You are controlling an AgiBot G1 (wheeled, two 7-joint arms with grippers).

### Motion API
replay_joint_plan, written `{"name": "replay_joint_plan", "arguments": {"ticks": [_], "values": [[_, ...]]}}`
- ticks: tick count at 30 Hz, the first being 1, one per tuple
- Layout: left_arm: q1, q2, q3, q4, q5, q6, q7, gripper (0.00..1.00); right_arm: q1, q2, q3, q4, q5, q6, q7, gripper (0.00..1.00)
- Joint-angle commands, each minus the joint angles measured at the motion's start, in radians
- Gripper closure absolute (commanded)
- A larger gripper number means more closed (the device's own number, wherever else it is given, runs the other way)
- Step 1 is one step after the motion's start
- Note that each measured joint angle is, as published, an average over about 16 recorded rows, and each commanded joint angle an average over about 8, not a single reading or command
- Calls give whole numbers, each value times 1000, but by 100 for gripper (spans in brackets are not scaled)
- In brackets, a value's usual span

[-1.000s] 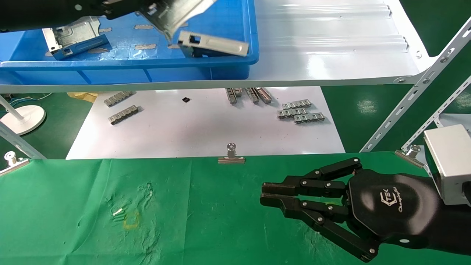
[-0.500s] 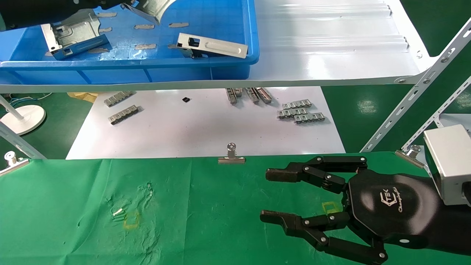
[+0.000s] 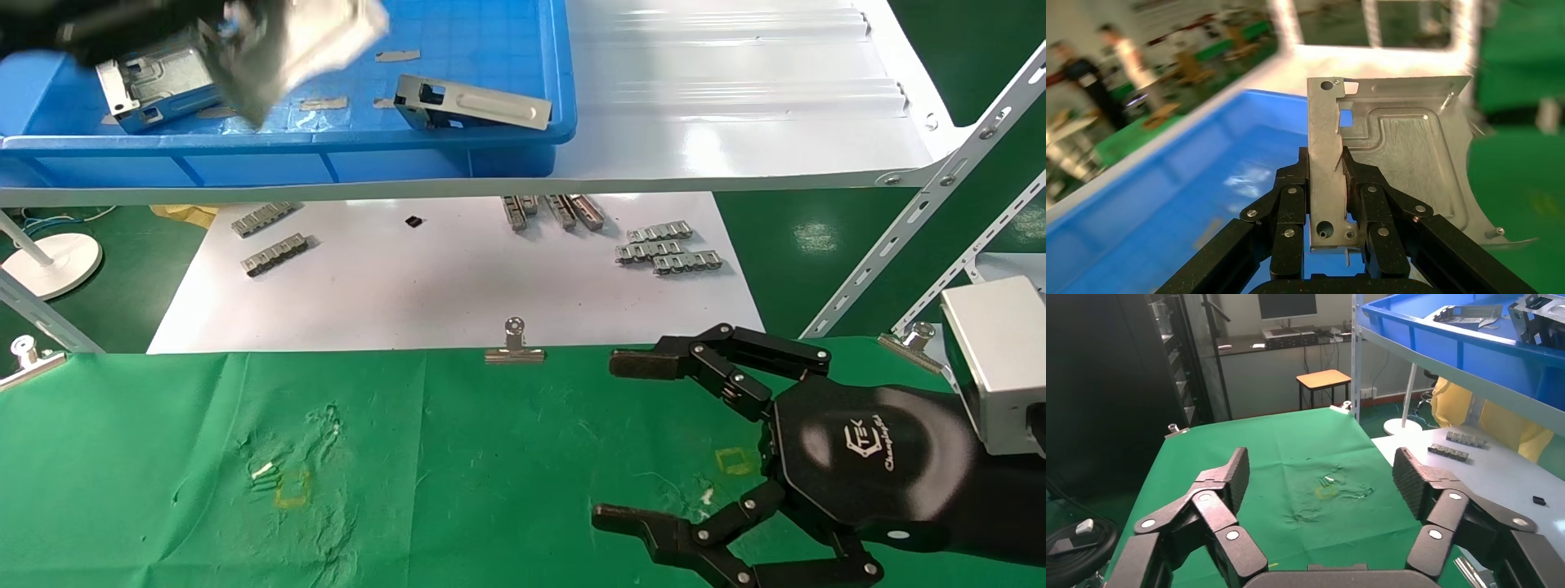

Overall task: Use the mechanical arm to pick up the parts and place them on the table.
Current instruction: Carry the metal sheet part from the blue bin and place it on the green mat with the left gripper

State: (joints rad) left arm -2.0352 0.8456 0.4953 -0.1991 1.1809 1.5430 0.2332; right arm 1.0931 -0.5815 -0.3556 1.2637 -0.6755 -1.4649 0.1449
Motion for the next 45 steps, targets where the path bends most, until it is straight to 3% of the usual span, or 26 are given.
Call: {"name": "replay_joint_plan", "arguments": {"ticks": [1,6,13,16,21,23,28,30,31,45], "values": [[15,-32,2,-30,3,63,50,100,0,0,0,0,0,0,0,0],[141,-150,78,-254,-88,70,129,100,0,0,0,0,0,0,0,0],[296,-305,262,-489,-194,62,242,100,0,0,0,0,0,0,0,0],[326,-317,343,-493,-175,53,313,100,0,0,0,0,0,0,0,0],[321,-263,432,-372,-109,40,412,99,0,0,0,0,0,0,0,0],[313,-236,454,-310,-89,40,443,86,0,0,0,0,0,0,0,0],[294,-174,496,-185,-61,38,506,24,0,0,0,0,0,0,0,0],[288,-153,508,-144,-54,36,524,4,0,0,0,0,0,0,0,0],[285,-142,515,-125,-50,36,532,0,0,0,0,0,0,0,0,0],[267,-69,546,25,-75,42,585,0,0,0,0,0,0,0,0,0]]}}
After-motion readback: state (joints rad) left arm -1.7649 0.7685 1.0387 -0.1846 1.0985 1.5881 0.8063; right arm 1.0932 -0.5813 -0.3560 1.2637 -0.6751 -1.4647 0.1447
